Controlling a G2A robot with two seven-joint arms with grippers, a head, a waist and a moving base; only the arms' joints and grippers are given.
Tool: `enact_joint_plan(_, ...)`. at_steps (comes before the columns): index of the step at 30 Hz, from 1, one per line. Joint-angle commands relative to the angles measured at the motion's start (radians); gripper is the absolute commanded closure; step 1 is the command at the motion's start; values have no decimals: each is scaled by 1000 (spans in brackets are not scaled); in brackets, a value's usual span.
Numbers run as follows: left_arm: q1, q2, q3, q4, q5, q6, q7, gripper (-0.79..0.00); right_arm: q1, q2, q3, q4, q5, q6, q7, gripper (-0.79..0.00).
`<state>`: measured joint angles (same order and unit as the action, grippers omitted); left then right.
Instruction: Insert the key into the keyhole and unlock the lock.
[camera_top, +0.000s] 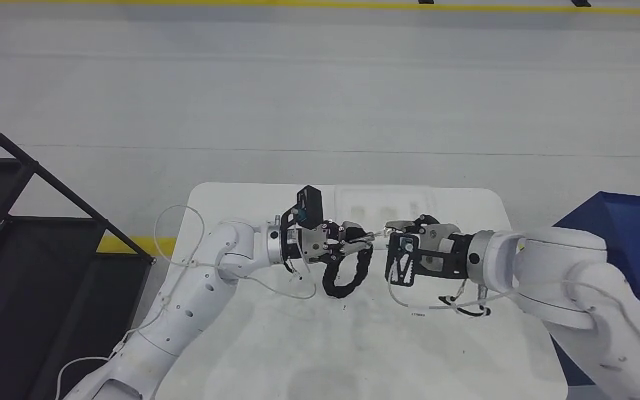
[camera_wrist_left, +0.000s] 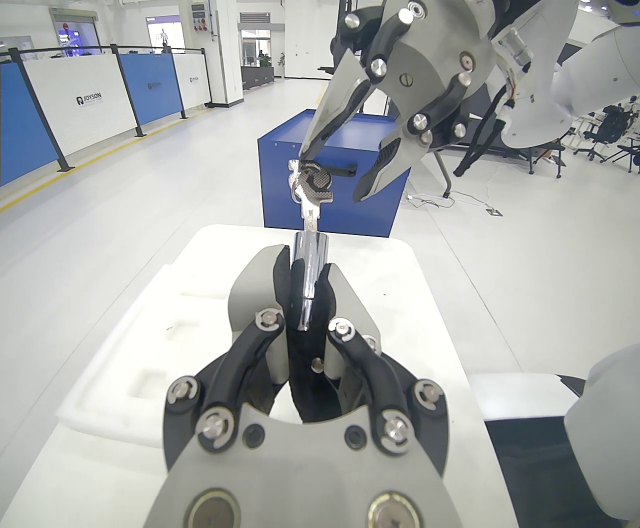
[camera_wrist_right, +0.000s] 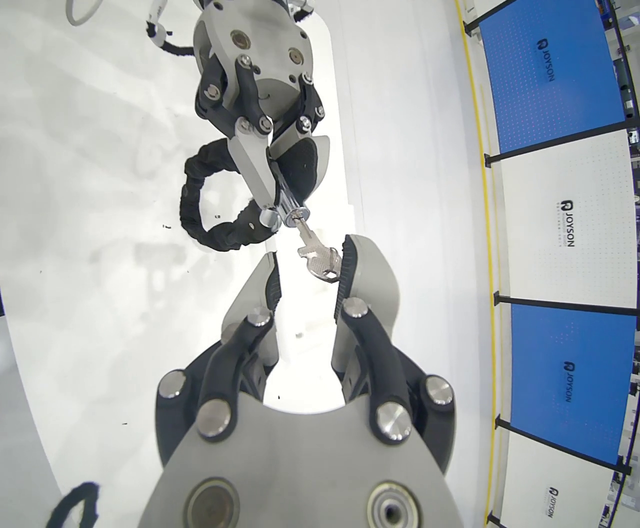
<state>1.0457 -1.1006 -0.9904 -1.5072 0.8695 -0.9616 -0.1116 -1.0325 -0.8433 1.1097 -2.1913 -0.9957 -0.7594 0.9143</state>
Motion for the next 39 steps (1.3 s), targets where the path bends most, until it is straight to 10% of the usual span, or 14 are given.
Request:
enact_joint_plan(1,-1,0,1,2,-1,-2,-2,0,1,0,-4,1,-9,1,-5,-191)
enact_joint_plan(15,-2,-4,10,-1,-2,-8,-10,0,-6,-2,-16,4,-78,11,-42,-228)
enact_joint_plan(22,-2,-5,9,-1,-4,-8,-12,0,-9,-1,-13,7,-75,17,-49,0)
enact_joint_plan(39,0,-8,5,-12,22,-10,6,0,-12,-3,26,87,241,164,-10,0)
